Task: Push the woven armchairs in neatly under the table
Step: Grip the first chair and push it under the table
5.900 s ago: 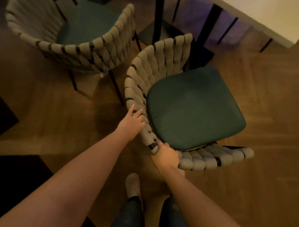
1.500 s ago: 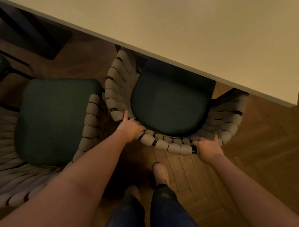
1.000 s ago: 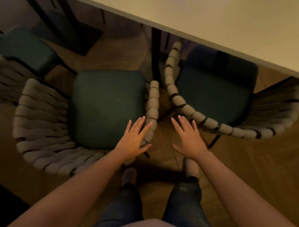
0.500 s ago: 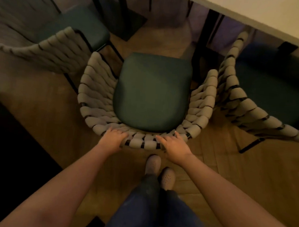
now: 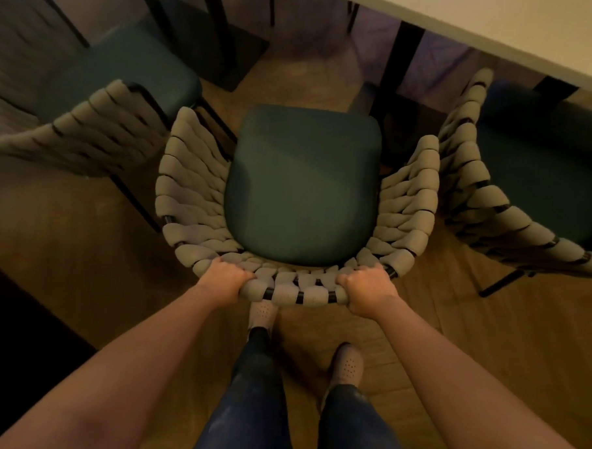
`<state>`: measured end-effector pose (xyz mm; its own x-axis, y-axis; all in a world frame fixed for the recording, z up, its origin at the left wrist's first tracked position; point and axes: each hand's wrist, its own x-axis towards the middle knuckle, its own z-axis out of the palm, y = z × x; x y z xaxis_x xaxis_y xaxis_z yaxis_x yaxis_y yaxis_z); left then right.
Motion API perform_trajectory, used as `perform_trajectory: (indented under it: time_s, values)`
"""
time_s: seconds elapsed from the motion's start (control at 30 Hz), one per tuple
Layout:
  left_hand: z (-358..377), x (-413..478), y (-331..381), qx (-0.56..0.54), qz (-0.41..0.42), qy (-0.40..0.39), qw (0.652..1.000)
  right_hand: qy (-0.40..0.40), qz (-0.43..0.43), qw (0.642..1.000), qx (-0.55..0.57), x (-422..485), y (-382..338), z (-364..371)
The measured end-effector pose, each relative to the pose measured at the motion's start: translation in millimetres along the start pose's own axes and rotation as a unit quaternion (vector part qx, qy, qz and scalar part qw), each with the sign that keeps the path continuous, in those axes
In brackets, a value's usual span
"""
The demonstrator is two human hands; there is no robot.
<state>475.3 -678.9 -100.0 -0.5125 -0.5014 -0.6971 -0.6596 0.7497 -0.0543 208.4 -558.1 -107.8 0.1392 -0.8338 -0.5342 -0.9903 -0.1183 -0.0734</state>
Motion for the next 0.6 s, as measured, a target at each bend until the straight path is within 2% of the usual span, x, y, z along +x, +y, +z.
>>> perform_trajectory:
  time_s: [0.4,0.6]
  values:
    - [-55,59,-65,0.027,0.063,0.020,0.997,-0.005,0.127,0.991,0.040,66,4,-47]
    - [-66,76,-79,0.038,0.099,0.039,0.994,-0.024,0.141,0.989,0.026,81,9,-65]
